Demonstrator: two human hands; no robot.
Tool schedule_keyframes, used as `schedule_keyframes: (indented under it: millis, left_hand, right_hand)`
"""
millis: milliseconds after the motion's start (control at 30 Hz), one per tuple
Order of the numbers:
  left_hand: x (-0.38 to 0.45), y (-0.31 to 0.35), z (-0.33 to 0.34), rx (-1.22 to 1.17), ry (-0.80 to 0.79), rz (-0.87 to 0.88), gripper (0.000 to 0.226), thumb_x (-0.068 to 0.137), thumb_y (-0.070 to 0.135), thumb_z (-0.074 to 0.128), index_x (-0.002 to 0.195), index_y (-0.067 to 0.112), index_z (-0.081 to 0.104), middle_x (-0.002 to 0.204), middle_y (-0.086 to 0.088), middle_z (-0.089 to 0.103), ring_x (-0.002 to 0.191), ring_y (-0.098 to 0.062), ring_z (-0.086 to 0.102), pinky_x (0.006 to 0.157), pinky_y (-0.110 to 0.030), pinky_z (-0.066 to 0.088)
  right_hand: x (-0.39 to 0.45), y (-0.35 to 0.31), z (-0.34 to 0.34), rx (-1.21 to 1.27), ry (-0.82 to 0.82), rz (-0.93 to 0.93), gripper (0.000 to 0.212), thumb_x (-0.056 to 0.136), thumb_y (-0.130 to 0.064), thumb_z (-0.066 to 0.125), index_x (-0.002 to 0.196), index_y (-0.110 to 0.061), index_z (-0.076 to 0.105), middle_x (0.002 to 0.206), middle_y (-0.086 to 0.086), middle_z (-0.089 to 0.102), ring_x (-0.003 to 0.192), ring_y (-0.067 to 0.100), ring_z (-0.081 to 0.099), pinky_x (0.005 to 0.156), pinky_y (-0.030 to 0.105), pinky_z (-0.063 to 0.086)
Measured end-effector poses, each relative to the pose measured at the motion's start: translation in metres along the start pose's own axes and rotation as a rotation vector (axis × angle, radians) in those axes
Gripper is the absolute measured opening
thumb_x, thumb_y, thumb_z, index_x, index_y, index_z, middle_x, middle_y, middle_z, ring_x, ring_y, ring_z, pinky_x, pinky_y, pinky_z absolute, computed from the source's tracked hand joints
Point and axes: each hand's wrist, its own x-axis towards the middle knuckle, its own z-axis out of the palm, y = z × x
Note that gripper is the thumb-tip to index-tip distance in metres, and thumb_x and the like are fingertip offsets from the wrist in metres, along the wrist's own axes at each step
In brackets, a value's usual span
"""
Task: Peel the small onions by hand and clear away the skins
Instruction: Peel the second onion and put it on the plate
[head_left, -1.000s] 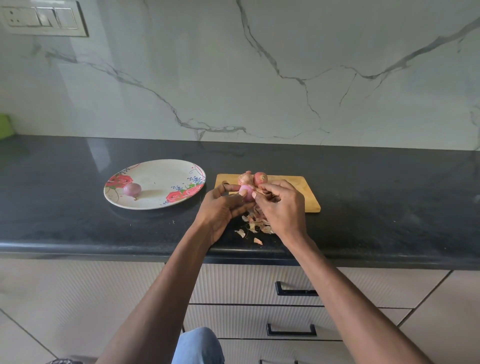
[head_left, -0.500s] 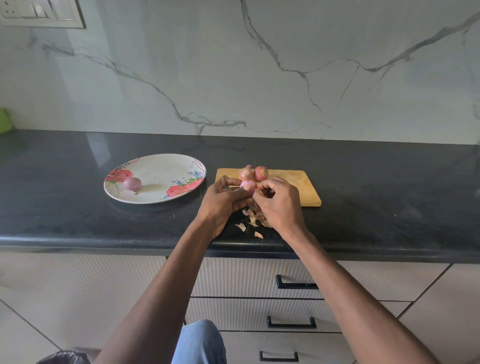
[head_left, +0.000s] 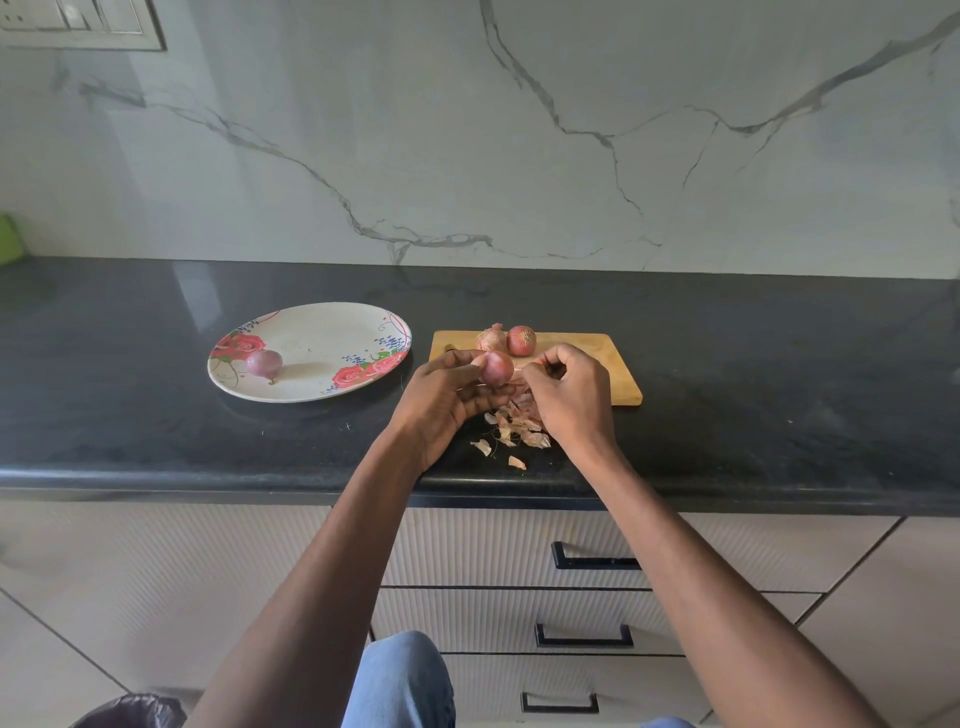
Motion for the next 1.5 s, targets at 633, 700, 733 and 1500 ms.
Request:
schedule_keyframes:
  millis: [633, 700, 733, 1500]
  left_hand:
    - [0.002, -0.003, -0.007, -0.082, -0.036, 0.028, 0.032, 0.088, -0.01, 0.061, 0.12, -0.006, 0.061, 0.114, -0.027, 0.068, 0.094, -0.031, 0.072, 0.09, -0.041, 0.06]
    - [0.001, -0.003, -0.007, -0.087, -0.05, 0.038, 0.037, 0.081, -0.009, 0.066, 0.117, -0.004, 0.064, 0.112, -0.025, 0.07, 0.091, -0.029, 0.073, 0.088, -0.04, 0.061]
    - [0.0, -0.002, -0.007, -0.084, -0.056, 0.043, 0.04, 0.076, -0.007, 0.068, 0.116, -0.003, 0.064, 0.112, -0.024, 0.07, 0.09, -0.028, 0.073, 0.087, -0.039, 0.061]
    - [0.002, -0.005, -0.004, -0.061, -0.02, 0.041, 0.027, 0.094, -0.007, 0.058, 0.12, -0.004, 0.066, 0.107, -0.023, 0.073, 0.092, -0.027, 0.074, 0.076, -0.031, 0.062]
  right_hand:
    - [-0.003, -0.007, -0.002, -0.024, -0.03, -0.099, 0.023, 0.09, -0.018, 0.075, 0.111, -0.011, 0.077, 0.104, 0.0, 0.077, 0.091, 0.006, 0.069, 0.084, 0.019, 0.056]
    - [-0.002, -0.006, -0.002, -0.026, -0.037, -0.11, 0.022, 0.088, -0.018, 0.076, 0.108, -0.009, 0.078, 0.102, 0.001, 0.078, 0.091, 0.008, 0.071, 0.084, 0.022, 0.057]
    - [-0.002, -0.005, -0.001, -0.027, -0.028, -0.122, 0.021, 0.088, -0.017, 0.077, 0.106, -0.008, 0.079, 0.102, 0.002, 0.078, 0.092, 0.009, 0.071, 0.085, 0.023, 0.056]
    - [-0.001, 0.002, 0.0, 0.082, 0.0, -0.136, 0.007, 0.084, -0.013, 0.078, 0.089, -0.01, 0.08, 0.087, -0.002, 0.075, 0.082, 0.007, 0.068, 0.073, 0.014, 0.051]
